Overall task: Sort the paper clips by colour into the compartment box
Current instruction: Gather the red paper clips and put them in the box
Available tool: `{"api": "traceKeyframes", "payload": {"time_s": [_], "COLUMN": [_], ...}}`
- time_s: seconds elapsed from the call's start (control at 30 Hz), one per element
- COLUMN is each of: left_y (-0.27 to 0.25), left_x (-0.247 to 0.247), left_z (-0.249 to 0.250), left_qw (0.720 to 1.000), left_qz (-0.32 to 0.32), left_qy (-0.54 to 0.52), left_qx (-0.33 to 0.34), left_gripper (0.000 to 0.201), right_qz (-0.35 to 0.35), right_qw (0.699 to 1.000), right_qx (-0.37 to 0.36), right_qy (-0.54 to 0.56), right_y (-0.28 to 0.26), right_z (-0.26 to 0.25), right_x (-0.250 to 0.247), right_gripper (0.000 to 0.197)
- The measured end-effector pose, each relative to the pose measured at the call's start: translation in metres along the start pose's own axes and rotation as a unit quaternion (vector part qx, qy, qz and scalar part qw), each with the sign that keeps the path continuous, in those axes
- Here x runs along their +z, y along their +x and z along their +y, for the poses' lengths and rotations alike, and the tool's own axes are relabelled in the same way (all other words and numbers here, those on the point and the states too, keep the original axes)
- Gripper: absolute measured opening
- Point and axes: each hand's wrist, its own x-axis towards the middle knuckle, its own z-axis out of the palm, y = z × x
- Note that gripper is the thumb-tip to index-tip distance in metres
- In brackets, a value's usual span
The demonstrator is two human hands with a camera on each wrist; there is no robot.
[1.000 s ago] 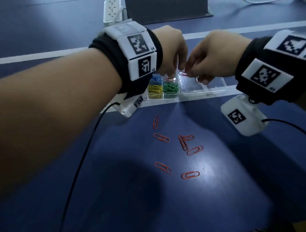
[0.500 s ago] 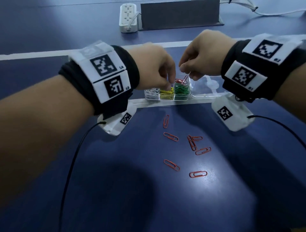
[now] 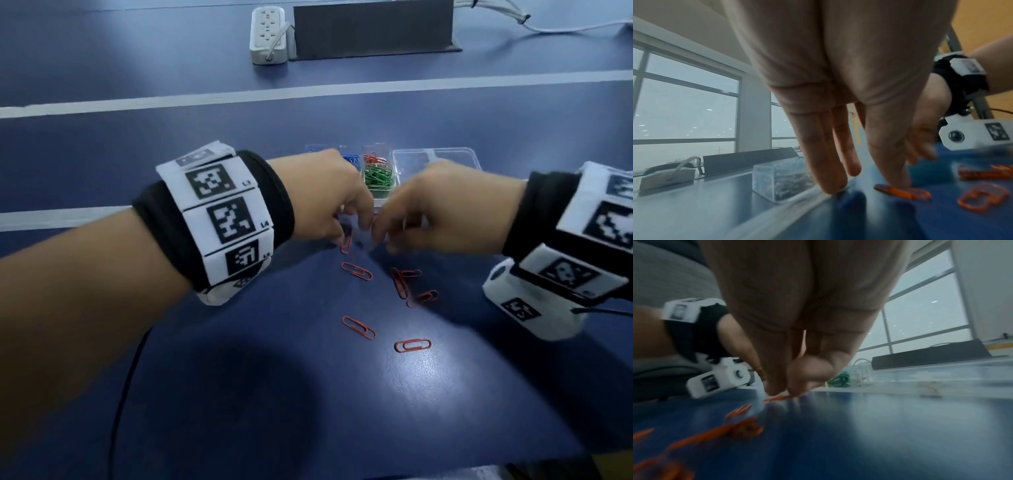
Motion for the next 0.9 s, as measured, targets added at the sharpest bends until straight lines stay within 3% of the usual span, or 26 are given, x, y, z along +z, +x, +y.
{"api": "traceKeyframes", "payload": {"time_s": [0.1,0.3,0.43,0.63,0.77,0.9], "left_y": [0.005,0.008,0.011,0.006,-0.005,-0.008], "left_x": [0.005,0.006,0.007,0.007,0.004,0.008], "left_z": [0.001,0.002,0.001,0.002,0.007,0.013], "left_qw": [1.0,1.0,1.0,1.0,0.998,0.998], "left_qz": [-0.019,-0.012,-0.011,-0.007,-0.019,-0.019], "left_qy": [0.011,0.016,0.017,-0.003,-0.054,-0.064], "left_qx": [0.008,0.001,-0.004,-0.015,-0.005,0.013], "left_gripper": [0.033,0.02,0.014,0.003,0.013,0.034], "right_qz": [-0.069,-0.042,-0.049,-0.006,0.029,0.031], "right_qw": [0.994,0.98,0.984,0.993,0.997,0.995], "right_qx": [-0.082,-0.181,-0.162,-0.105,-0.074,-0.089], "right_qy": [-0.001,-0.068,-0.056,-0.046,-0.009,-0.032], "right_y": [-0.008,-0.016,-0.014,-0.02,-0.028,-0.035], "right_z": [0.005,0.008,0.006,0.011,0.014,0.013], "right_x": [0.008,0.018,0.018,0.018,0.012,0.015], "right_gripper": [0.029,0.031,0.013,0.016,0.013,0.027]}}
